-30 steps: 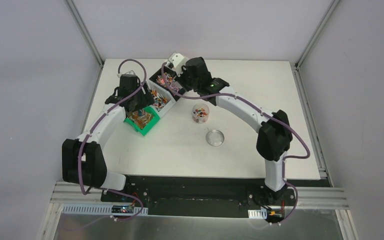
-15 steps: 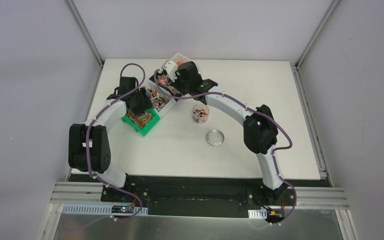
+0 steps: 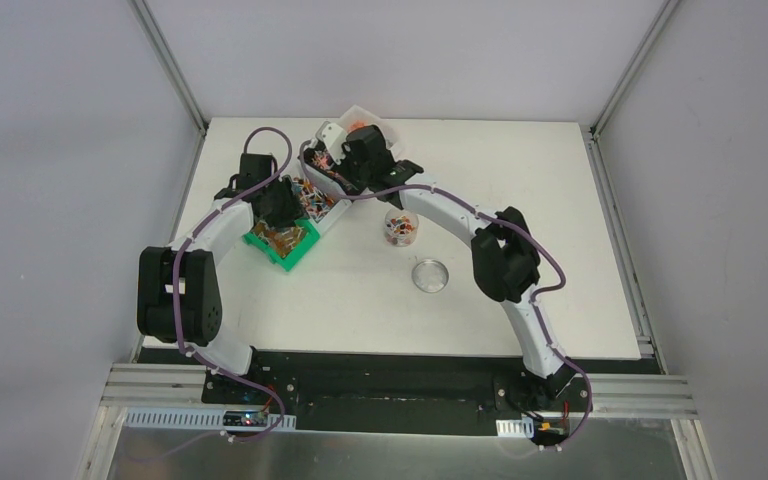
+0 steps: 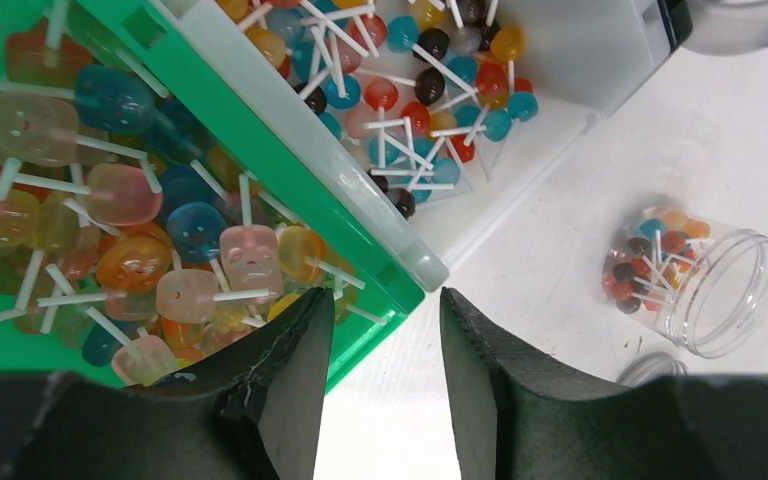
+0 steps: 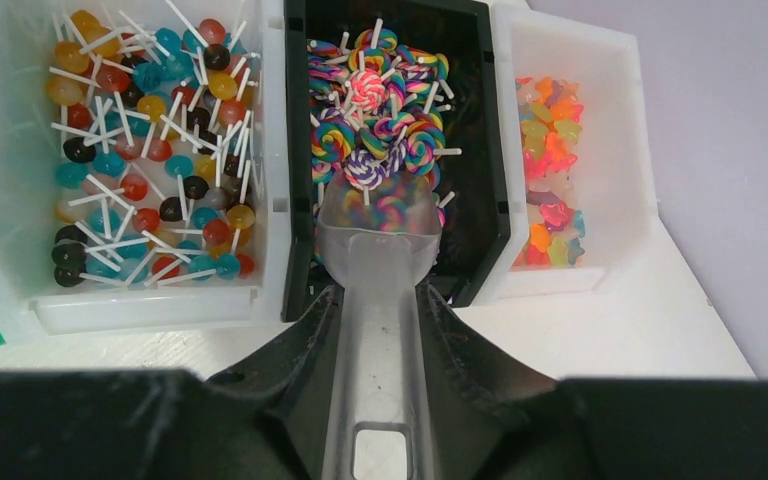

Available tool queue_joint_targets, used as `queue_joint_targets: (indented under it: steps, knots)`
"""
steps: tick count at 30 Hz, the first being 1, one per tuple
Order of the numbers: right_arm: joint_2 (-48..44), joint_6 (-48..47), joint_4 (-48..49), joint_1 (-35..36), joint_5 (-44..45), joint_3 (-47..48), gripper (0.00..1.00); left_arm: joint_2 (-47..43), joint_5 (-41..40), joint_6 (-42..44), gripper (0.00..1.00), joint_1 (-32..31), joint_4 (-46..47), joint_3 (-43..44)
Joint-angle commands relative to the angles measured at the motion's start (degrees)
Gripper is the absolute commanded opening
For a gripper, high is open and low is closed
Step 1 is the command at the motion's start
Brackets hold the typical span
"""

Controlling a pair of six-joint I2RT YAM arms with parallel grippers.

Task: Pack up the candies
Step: Scoop the fake candies from the storage box.

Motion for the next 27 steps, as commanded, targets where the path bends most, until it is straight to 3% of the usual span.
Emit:
queue_joint_targets:
  steps: [1,11,19,27]
  knots:
    - [1.9,2.7,2.0,0.3,-1.6,0.2,0.00,0.0,2.4,0.1,0.43,0.0,2.0,1.2]
    - [-1.8,10.6,16.4,0.3,-1.4,-12.8,0.00,-0.1,3.9,0.2,0.40,0.0,2.3,1.1]
    - [-3.5,12.3,24.5,0.3,-2.8,-18.6,0.00,0.2,5.3,0.6,0.27,0.0,2.4,1.0]
    - [-4.7,17.1,33.8,-1.1,-7.8,-24.0,0.00,-0.4,5.1,0.9,0.22,0.0,2.4,0.5]
